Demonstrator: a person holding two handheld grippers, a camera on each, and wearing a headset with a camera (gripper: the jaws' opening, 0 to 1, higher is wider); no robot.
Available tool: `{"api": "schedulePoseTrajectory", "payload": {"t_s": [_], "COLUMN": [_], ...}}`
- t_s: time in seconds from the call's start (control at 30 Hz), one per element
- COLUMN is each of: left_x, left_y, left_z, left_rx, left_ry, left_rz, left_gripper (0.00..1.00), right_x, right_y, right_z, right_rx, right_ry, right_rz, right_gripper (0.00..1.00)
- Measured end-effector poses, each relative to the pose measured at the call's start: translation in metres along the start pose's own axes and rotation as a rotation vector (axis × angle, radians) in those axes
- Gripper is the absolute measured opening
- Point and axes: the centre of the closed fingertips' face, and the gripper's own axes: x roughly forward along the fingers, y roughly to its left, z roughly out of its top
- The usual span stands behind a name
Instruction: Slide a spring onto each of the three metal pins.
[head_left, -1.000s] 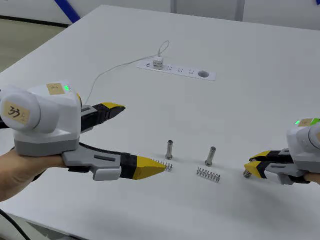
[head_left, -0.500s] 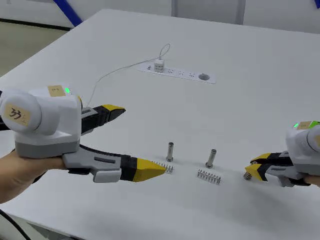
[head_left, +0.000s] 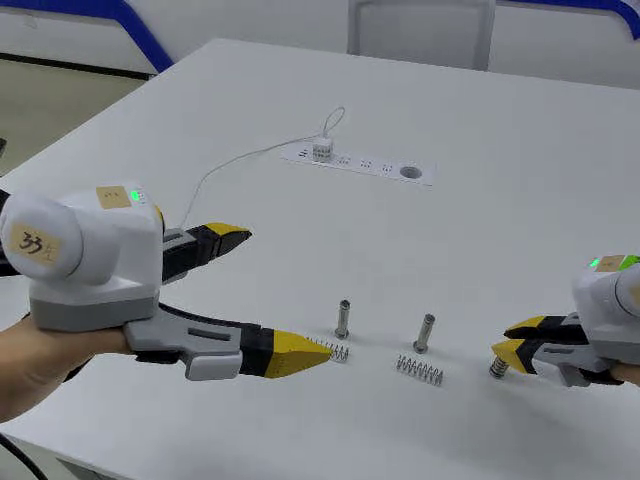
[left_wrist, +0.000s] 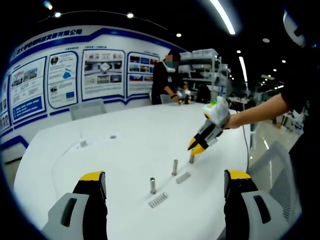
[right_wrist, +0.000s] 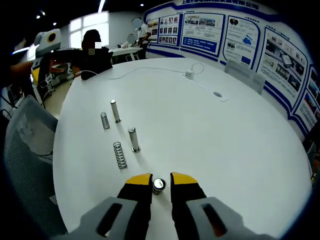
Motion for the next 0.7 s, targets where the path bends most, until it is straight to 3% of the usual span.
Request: {"api": "schedulePoseTrajectory", "payload": {"t_s": [0.7], "left_x": [-0.008], "left_y": [-0.010], "left_z": [0.008], "left_rx": [0.019], "left_ry": [-0.014], "left_rz": [0.005], "left_gripper": [0.99], "right_x": [-0.030], "right_y": [0.001], "right_z": [0.028], "right_rx": [-0.037], "right_ry": [-0.066], "right_rz": [-0.033], "right_gripper": [0.16]}}
